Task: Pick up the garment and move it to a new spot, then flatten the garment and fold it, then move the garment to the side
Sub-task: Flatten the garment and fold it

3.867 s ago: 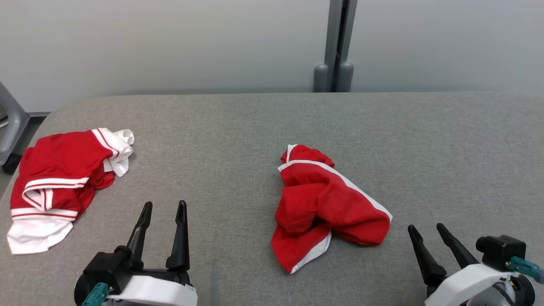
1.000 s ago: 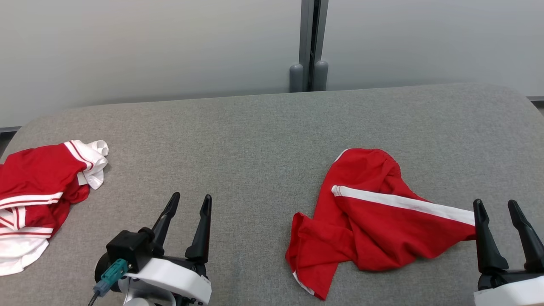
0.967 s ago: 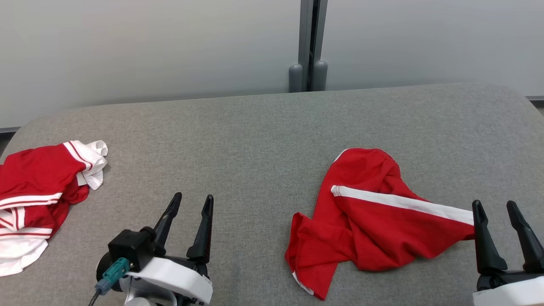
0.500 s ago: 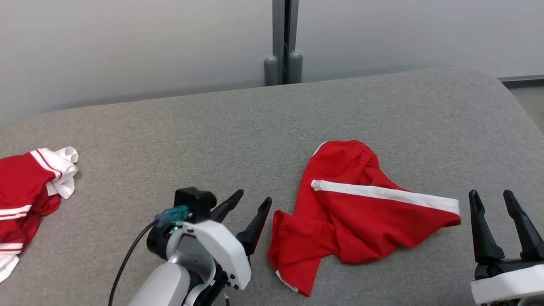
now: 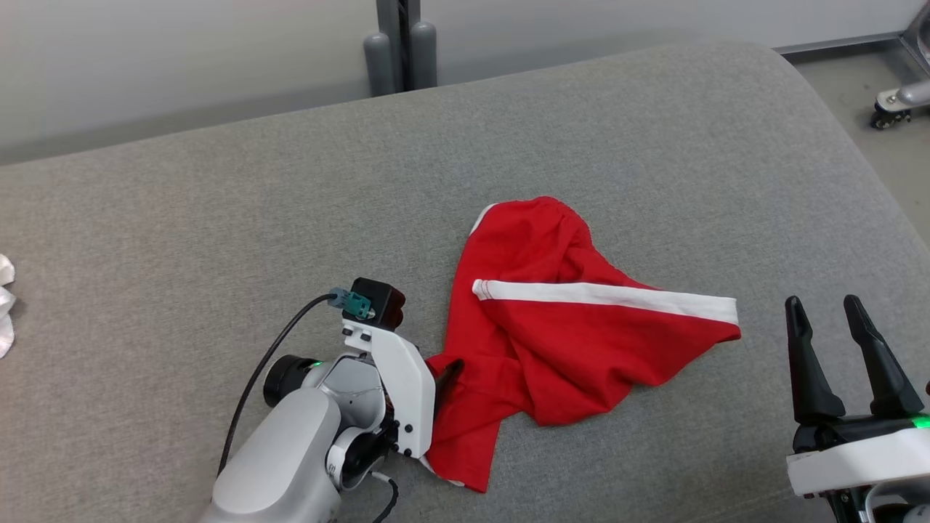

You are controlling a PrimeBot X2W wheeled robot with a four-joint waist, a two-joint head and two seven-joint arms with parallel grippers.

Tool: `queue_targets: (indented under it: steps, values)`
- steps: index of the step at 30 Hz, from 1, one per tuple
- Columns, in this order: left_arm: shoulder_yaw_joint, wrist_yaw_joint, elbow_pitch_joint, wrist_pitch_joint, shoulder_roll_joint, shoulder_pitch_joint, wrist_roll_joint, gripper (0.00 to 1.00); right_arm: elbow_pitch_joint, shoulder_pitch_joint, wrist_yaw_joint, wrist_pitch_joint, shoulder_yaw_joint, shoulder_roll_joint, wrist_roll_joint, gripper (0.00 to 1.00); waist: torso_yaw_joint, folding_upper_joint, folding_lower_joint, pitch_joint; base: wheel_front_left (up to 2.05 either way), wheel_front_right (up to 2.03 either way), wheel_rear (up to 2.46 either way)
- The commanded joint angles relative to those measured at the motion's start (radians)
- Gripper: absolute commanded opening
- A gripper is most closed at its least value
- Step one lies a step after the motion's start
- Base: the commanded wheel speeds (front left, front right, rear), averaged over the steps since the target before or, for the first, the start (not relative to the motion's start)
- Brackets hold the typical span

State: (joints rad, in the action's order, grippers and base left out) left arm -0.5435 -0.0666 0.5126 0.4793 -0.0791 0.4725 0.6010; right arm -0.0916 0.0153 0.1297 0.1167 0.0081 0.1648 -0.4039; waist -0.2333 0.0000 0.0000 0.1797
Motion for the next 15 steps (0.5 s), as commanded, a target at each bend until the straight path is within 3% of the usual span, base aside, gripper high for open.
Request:
queue_targets:
  steps: [1, 5, 6, 7, 8, 15]
  values:
    - [-0.008, -0.013, 0.021, 0.012, -0.001, 0.032, 0.009, 1.00, 0.002, -0.016, 0.002, 0.012, 0.004, 0.001, 0.000, 1.00, -0.024, 0.0000, 0.0000, 0.024, 0.00, 0.00, 0.00]
    - [-0.045, -0.035, 0.056, 0.032, 0.014, 0.051, 0.039, 1.00, 0.017, -0.025, 0.002, 0.025, 0.009, -0.006, -0.002, 1.00, -0.040, 0.0000, 0.0000, 0.036, 0.00, 0.00, 0.00]
    - [-0.053, -0.039, 0.060, 0.034, 0.015, 0.054, 0.044, 0.87, 0.021, -0.025, 0.002, 0.029, 0.010, -0.007, -0.003, 1.00, -0.042, 0.0000, 0.0000, 0.037, 0.00, 0.00, 0.00]
    - [-0.060, -0.041, 0.064, 0.033, 0.015, 0.058, 0.048, 0.64, 0.024, -0.026, 0.002, 0.030, 0.010, -0.008, -0.003, 1.00, -0.043, 0.0000, 0.0000, 0.039, 0.00, 0.00, 0.00]
    - [-0.065, -0.044, 0.067, 0.029, 0.015, 0.063, 0.050, 0.00, 0.027, -0.028, 0.002, 0.034, 0.011, -0.009, -0.002, 1.00, -0.044, 0.0000, 0.0000, 0.040, 0.00, 0.00, 0.00]
    - [-0.077, -0.052, 0.081, -0.011, 0.014, 0.100, 0.046, 0.00, 0.046, -0.031, 0.002, 0.046, 0.014, -0.014, 0.000, 1.00, -0.045, 0.0000, 0.0000, 0.037, 0.00, 0.00, 0.00]
